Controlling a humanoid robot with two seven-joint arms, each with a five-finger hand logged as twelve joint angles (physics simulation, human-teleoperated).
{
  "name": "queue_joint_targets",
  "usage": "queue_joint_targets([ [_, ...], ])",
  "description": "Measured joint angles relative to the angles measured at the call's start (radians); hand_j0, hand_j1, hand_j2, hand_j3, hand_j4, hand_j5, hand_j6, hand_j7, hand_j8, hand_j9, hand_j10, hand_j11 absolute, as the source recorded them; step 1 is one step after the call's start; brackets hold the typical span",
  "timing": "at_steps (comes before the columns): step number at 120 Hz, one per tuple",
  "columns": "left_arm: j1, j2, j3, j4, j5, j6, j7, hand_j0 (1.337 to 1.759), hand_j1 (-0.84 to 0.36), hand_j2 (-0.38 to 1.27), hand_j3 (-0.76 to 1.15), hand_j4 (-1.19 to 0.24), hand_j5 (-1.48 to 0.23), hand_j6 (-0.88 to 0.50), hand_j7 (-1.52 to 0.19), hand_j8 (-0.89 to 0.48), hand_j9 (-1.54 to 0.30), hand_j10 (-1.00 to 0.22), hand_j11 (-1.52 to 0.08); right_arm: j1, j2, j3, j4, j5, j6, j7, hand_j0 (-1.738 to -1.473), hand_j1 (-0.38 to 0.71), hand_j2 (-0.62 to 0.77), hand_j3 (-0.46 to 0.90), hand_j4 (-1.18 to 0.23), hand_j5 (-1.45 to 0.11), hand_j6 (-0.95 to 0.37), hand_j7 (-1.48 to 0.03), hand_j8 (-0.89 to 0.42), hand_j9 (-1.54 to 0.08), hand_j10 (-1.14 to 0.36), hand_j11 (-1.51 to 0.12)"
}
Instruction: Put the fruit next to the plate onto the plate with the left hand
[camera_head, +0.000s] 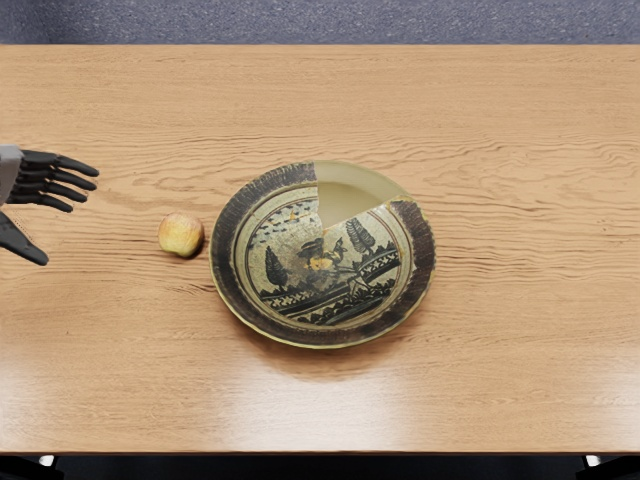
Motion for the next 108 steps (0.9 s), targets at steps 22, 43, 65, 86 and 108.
queue_joint_targets([
  [22, -0.078, -0.006, 0.066, -0.012, -0.082, 0.000, -0.112, 1.658, 0.06, 0.05, 0.00, -0.25, -0.32, -0.25, -0.32, -0.25, -0.32, -0.25, -0.32, 0.000, 0.000, 0.000, 0.000, 0.000, 0.000, 0.000, -1.658, -0.31, -0.01, 0.00, -0.03, -0.04, -0.03, -0.04, -0.03, -0.04, -0.03, -0.04],
  [43, -0.198, -0.018, 0.131, -0.031, -0.048, 0.030, -0.152, 1.658, 0.06, 0.05, 0.00, -0.25, -0.32, -0.25, -0.32, -0.25, -0.32, -0.25, -0.32, 0.000, 0.000, 0.000, 0.000, 0.000, 0.000, 0.000, -1.658, -0.31, -0.01, 0.00, -0.03, -0.04, -0.03, -0.04, -0.03, -0.04, -0.03, -0.04],
  [65, -0.495, -0.171, 0.463, -0.060, 0.064, 0.338, -0.062, 1.658, 0.06, 0.05, 0.00, -0.25, -0.32, -0.25, -0.32, -0.25, -0.32, -0.25, -0.32, 0.000, 0.000, 0.000, 0.000, 0.000, 0.000, 0.000, -1.658, -0.31, -0.01, 0.00, -0.03, -0.04, -0.03, -0.04, -0.03, -0.04, -0.03, -0.04],
  [86, -0.565, -0.267, 0.723, -0.097, 0.135, 0.643, 0.046, 1.658, 0.06, 0.05, 0.00, -0.25, -0.32, -0.25, -0.32, -0.25, -0.32, -0.25, -0.32, 0.000, 0.000, 0.000, 0.000, 0.000, 0.000, 0.000, -1.658, -0.31, -0.01, 0.00, -0.03, -0.04, -0.03, -0.04, -0.03, -0.04, -0.03, -0.04],
  [108, -0.620, -0.360, 0.868, -0.126, 0.161, 0.820, 0.110, 1.658, 0.06, 0.05, 0.00, -0.25, -0.32, -0.25, -0.32, -0.25, -0.32, -0.25, -0.32, 0.000, 0.000, 0.000, 0.000, 0.000, 0.000, 0.000, -1.658, -0.31, -0.01, 0.00, -0.03, -0.04, -0.03, -0.04, -0.03, -0.04, -0.03, -0.04],
])
